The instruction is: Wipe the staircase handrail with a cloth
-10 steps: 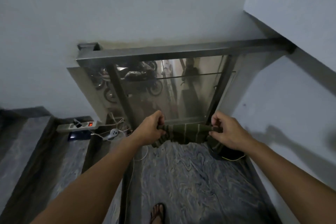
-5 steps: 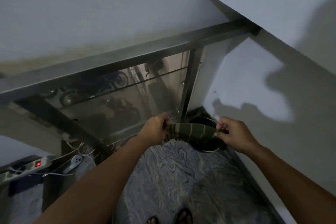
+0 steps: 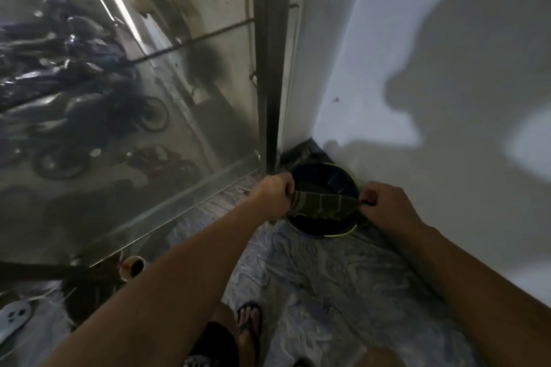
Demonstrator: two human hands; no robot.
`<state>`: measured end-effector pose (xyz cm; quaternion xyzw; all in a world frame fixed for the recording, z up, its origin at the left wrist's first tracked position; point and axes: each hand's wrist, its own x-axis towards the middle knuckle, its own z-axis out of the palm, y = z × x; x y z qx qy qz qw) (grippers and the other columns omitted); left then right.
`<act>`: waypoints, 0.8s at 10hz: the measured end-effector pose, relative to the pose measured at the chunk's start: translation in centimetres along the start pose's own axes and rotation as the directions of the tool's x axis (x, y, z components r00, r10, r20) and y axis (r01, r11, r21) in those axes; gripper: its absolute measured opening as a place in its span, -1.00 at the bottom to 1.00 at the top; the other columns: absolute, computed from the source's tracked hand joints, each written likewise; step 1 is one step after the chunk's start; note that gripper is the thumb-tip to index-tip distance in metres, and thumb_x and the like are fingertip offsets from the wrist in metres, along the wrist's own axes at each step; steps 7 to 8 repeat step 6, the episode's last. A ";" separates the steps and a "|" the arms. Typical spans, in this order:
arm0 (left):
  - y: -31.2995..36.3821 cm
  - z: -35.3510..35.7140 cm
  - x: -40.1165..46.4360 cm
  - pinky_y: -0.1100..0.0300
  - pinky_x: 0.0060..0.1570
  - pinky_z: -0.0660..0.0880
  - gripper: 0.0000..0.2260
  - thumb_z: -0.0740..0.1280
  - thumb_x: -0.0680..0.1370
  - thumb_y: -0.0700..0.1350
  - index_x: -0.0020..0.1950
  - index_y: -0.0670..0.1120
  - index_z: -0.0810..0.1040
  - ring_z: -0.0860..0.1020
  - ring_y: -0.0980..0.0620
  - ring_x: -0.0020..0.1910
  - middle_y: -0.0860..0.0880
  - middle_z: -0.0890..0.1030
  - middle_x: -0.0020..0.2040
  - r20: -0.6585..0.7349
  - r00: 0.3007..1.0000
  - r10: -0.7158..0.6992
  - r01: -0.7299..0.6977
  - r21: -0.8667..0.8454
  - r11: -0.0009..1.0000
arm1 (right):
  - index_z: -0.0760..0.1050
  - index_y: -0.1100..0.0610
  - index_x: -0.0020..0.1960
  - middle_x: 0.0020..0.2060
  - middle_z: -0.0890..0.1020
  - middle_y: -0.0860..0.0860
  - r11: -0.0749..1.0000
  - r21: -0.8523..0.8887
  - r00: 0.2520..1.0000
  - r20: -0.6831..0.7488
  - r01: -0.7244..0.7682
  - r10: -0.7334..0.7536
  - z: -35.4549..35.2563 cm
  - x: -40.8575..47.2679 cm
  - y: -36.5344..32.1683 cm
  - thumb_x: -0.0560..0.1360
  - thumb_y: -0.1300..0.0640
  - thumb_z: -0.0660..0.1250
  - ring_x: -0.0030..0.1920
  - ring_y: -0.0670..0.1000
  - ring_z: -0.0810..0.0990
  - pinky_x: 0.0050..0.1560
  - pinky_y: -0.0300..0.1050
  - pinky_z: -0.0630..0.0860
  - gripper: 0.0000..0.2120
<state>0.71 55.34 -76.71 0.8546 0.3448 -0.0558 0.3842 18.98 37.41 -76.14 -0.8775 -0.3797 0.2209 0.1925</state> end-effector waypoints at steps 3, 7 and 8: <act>-6.8 11.7 13.0 0.01 -0.13 0.56 -0.80 0.30 0.42 -0.33 -0.21 -0.03 0.43 0.54 -0.10 -0.14 -0.08 0.53 -0.13 -0.013 0.994 0.107 -0.107 0.050 0.993 | 0.53 0.07 -0.17 -0.21 0.61 0.09 1.000 0.020 0.994 -0.110 -0.002 0.005 14.5 9.8 9.3 0.37 0.26 0.40 -0.12 0.16 0.58 -0.10 -0.10 0.46 -0.88; -11.0 14.4 15.3 0.21 -0.04 0.42 -0.83 0.41 0.45 -0.15 0.02 -0.12 0.57 0.53 0.00 -0.03 -0.08 0.59 -0.01 -0.033 0.987 0.159 -0.153 0.127 0.980 | 0.59 0.23 0.06 -0.03 0.67 0.16 0.987 0.142 0.965 -0.237 -0.078 0.110 18.6 8.5 16.7 0.36 0.30 0.43 -0.07 0.11 0.61 0.06 -0.12 0.45 -0.74; -11.0 14.4 15.3 0.21 -0.04 0.42 -0.83 0.41 0.45 -0.15 0.02 -0.12 0.57 0.53 0.00 -0.03 -0.08 0.59 -0.01 -0.033 0.987 0.159 -0.153 0.127 0.980 | 0.59 0.23 0.06 -0.03 0.67 0.16 0.987 0.142 0.965 -0.237 -0.078 0.110 18.6 8.5 16.7 0.36 0.30 0.43 -0.07 0.11 0.61 0.06 -0.12 0.45 -0.74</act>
